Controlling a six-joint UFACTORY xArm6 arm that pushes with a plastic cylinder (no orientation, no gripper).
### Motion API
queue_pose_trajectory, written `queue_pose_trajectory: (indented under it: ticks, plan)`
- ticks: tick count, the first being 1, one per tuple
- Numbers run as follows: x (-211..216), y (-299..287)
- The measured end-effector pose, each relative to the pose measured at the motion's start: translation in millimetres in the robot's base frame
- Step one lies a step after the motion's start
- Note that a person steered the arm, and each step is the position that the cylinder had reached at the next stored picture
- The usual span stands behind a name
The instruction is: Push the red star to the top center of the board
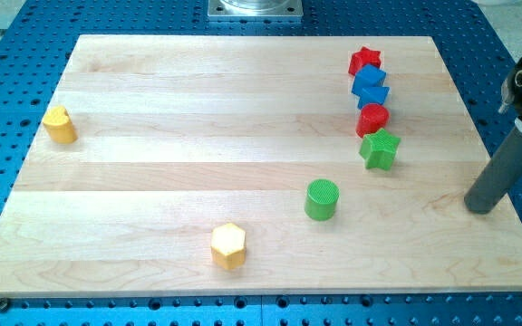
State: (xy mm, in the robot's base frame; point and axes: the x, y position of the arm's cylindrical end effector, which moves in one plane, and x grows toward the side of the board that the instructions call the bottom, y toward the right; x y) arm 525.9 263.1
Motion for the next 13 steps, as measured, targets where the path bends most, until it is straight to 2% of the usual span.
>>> queue_pose_trajectory:
  ticks: [1,4,5,6,7,8,9,10,11,12,13]
  plan:
    - [-11,-13]
    - [-205,-23]
    - [-228,-55]
    - [-237,-61]
    - [-246,-154]
    - [-238,-162]
    - [-251,-127]
    - [-272,-165]
    - [-271,-220]
    - [-272,-164]
    - [-287,-191]
